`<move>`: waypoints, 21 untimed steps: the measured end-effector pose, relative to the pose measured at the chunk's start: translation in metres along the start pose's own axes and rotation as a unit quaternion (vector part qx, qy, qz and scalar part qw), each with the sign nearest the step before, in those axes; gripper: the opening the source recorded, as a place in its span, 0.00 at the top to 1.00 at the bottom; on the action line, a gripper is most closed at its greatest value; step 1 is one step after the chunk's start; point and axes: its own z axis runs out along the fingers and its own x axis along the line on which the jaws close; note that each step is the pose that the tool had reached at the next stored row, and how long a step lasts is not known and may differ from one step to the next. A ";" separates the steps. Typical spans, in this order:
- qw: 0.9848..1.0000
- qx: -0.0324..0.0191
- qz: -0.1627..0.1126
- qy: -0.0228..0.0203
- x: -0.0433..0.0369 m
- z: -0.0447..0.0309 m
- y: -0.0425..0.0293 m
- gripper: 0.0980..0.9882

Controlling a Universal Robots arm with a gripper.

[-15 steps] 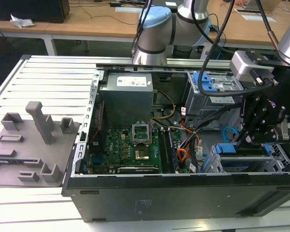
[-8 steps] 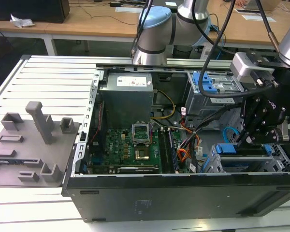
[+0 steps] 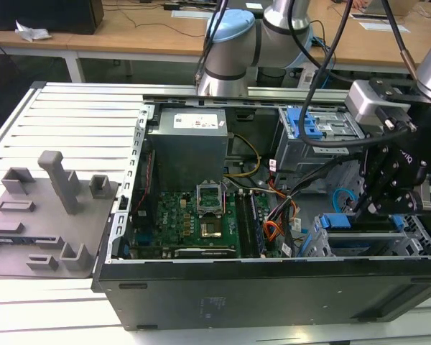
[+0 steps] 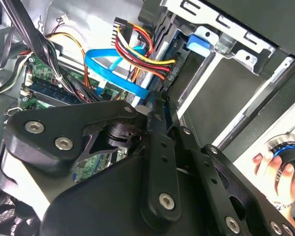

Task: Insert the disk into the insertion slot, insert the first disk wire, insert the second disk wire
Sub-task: 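Insert the second disk wire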

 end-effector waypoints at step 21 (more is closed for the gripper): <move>1.000 0.000 0.000 -0.001 -0.0041 0.0086 -0.0058 0.93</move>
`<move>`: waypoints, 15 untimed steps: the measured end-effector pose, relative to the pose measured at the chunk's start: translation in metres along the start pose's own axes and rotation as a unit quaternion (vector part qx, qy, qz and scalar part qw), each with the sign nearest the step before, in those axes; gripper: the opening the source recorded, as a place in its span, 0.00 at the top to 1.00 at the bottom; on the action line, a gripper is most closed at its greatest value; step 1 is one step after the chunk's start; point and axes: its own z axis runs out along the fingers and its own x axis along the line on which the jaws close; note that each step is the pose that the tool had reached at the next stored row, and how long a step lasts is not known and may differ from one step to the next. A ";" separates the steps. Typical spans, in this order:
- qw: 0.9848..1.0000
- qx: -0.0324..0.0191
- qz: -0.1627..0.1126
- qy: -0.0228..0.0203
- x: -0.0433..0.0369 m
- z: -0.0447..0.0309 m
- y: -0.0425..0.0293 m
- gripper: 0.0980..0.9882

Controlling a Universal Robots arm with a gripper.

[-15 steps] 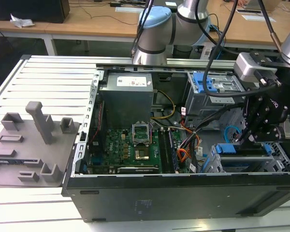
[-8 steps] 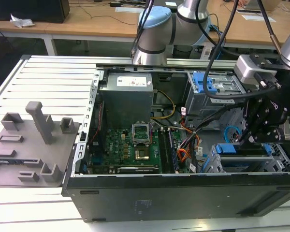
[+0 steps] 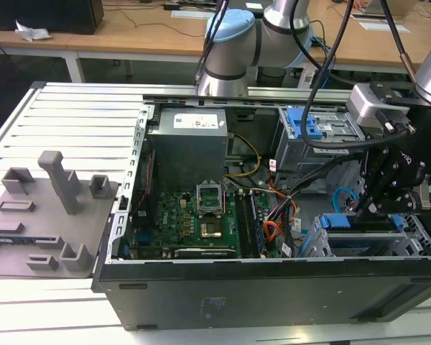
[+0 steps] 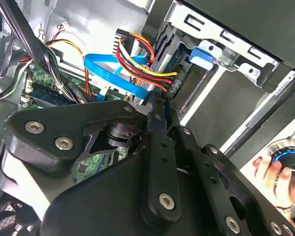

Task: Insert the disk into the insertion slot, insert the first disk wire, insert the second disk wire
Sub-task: 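Insert the second disk wire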

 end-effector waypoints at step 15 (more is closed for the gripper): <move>1.000 0.000 0.000 0.000 0.0003 -0.0235 0.0011 0.93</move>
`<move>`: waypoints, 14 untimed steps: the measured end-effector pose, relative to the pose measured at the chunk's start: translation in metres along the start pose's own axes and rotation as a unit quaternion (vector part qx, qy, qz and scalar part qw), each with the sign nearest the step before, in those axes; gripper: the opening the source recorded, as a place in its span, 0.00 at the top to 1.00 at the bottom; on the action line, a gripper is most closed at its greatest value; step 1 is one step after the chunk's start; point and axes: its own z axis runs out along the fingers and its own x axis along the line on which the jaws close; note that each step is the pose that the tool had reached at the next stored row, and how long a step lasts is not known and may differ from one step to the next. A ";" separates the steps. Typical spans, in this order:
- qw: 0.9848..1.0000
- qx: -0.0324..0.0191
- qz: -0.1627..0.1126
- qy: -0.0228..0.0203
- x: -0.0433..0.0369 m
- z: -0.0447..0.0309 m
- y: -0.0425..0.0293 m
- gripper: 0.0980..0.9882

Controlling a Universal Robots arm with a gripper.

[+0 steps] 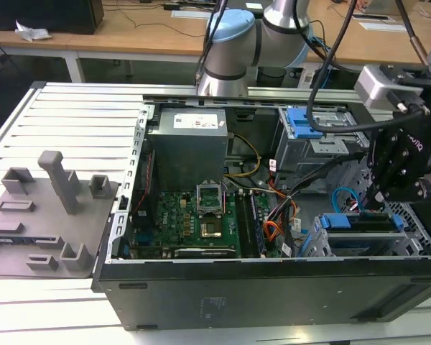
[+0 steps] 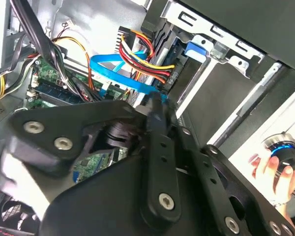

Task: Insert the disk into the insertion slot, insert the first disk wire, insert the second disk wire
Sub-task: 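Insert the second disk wire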

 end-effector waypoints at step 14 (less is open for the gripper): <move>1.000 0.001 0.000 -0.004 0.0021 -0.0113 0.0098 0.99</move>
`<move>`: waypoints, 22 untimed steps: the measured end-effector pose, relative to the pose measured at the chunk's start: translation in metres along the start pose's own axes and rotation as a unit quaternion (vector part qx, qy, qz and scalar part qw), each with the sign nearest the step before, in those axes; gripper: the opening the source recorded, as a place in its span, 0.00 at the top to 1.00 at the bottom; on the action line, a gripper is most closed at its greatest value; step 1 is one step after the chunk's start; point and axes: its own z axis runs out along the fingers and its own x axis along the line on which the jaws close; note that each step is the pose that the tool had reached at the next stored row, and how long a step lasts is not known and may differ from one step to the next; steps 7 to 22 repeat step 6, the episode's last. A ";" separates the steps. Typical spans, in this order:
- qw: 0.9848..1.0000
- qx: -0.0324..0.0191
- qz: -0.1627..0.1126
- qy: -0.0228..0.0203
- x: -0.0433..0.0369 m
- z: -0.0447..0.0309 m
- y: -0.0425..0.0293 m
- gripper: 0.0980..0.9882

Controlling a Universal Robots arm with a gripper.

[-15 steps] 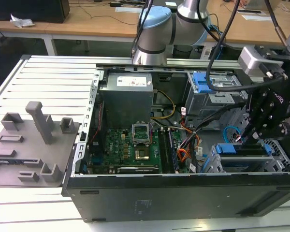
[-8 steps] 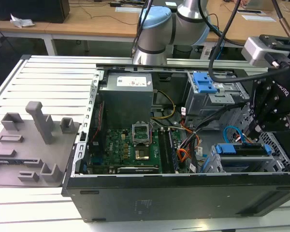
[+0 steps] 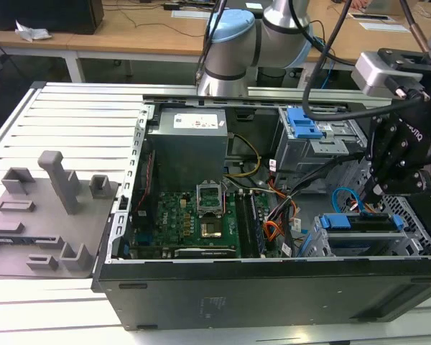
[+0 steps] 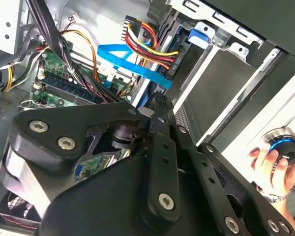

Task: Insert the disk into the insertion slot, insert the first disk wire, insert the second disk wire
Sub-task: 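Insert the second disk wire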

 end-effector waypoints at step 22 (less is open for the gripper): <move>1.000 0.000 0.000 0.000 0.0000 0.0000 0.0002 0.99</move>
